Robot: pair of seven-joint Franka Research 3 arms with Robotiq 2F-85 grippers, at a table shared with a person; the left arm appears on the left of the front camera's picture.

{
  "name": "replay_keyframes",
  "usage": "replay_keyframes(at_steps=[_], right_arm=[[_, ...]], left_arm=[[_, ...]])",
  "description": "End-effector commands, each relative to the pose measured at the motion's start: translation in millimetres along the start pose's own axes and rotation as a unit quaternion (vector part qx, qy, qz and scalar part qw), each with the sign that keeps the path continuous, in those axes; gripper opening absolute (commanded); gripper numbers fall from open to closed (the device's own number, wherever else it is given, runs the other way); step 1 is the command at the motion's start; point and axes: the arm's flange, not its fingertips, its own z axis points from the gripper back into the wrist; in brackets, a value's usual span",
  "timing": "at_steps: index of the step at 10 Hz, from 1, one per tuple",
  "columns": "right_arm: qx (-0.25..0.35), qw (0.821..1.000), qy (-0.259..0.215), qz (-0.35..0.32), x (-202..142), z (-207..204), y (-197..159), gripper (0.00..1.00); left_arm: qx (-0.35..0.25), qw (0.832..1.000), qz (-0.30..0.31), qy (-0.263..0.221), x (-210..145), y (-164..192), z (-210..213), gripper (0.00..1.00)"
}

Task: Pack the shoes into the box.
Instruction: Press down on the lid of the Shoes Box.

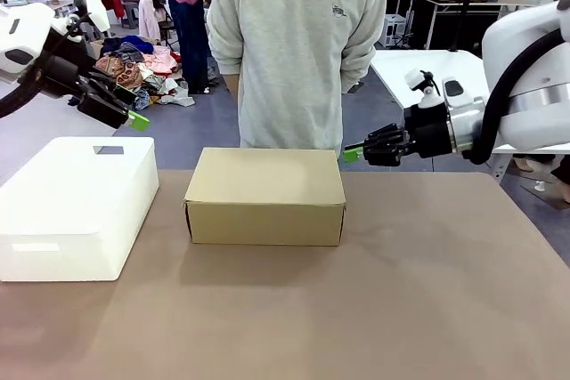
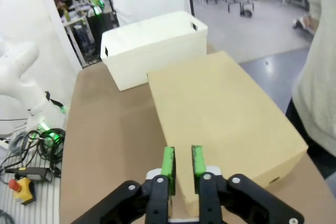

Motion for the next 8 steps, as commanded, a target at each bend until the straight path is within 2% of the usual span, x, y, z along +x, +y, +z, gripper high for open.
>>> replay_keyframes(at_steps=[1,2,4,6,8], right_arm=[[-0.017,0.998,0.044,-0.032,13.7,4.8,14.1,0.79],[-0.031,0.997,0.056,-0.039,17.4,8.0,17.5,0.99],[-0.052,0.993,0.090,-0.053,25.4,15.0,30.9,1.00],[-0.080,0.989,0.112,-0.061,32.5,21.5,47.0,1.00],[-0.089,0.985,0.129,-0.066,36.9,26.6,59.6,1.00]], left_arm=[[-0.005,1.000,-0.005,-0.008,-0.8,2.7,0.4,1.00],[-0.005,1.000,-0.005,-0.008,-0.8,2.7,0.4,1.00],[0.000,1.000,0.000,0.000,0.0,0.0,0.0,0.96],[0.018,0.998,0.043,0.044,8.5,-5.5,-12.0,0.58],[0.002,0.994,0.079,0.070,21.2,-10.2,-21.5,0.19]])
